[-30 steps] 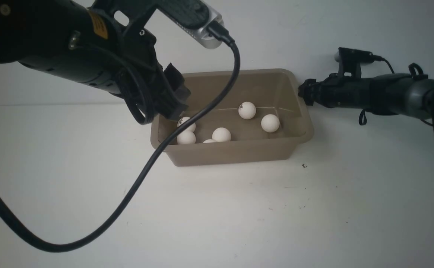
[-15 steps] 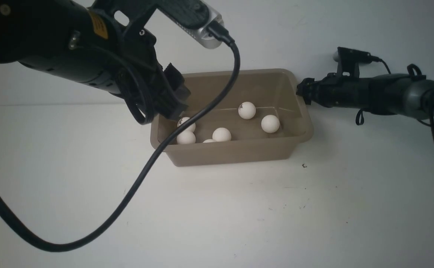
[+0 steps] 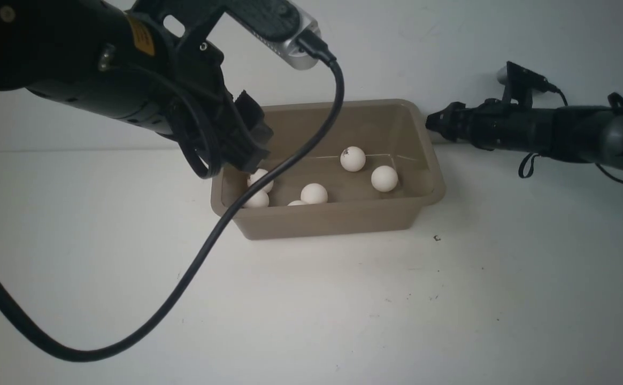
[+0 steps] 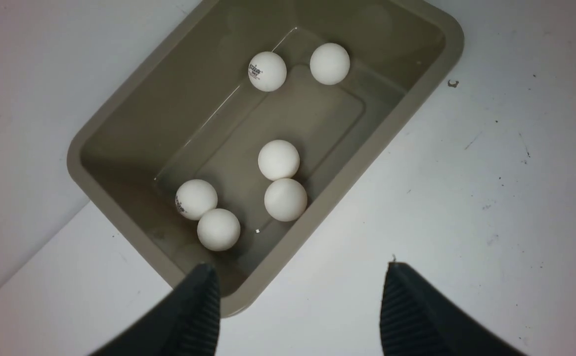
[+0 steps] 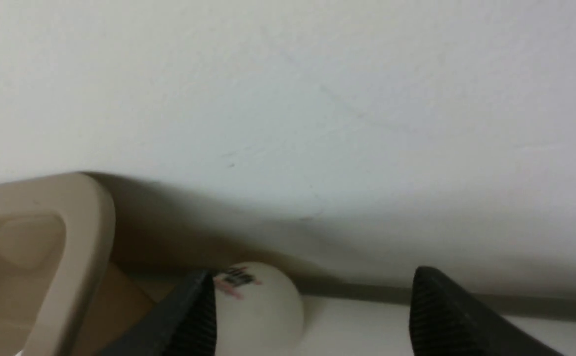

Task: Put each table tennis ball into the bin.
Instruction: Use the right arm to clamp the table tennis ball closest to it

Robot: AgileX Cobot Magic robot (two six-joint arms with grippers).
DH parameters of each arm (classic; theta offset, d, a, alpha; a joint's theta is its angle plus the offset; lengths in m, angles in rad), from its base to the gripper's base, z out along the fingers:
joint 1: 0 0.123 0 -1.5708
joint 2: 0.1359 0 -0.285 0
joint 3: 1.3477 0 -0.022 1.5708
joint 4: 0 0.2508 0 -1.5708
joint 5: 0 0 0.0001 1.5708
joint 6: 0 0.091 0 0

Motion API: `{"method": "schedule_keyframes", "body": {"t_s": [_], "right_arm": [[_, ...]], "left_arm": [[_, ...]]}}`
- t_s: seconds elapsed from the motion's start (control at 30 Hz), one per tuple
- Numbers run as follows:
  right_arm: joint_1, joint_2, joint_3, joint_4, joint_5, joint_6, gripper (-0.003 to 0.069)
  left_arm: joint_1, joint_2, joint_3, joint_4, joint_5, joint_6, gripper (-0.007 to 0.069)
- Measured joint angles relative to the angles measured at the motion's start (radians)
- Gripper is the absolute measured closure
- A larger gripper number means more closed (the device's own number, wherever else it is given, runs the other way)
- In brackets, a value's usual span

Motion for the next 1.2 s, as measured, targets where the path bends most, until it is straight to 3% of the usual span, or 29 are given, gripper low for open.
{"method": "schedule_keyframes", "body": {"t_s": [0.4,0.7,1.2], "right_arm": [[-0.013,0.029,0.000,0.012,0.083,0.030,0.0183],[-0.104,0.029,0.000,-0.016,0.291,0.097,0.0183],[-0.076,0.029,0.000,-0.068,0.383,0.107,0.0183]], "left_arm": [[0.000,0.000,0.000,0.000,0.000,0.000,0.0228],[0.000,0.000,0.000,0.002,0.000,0.001,0.0228],[0.000,0.000,0.000,0.003,-0.001,0.001,0.0228]]}}
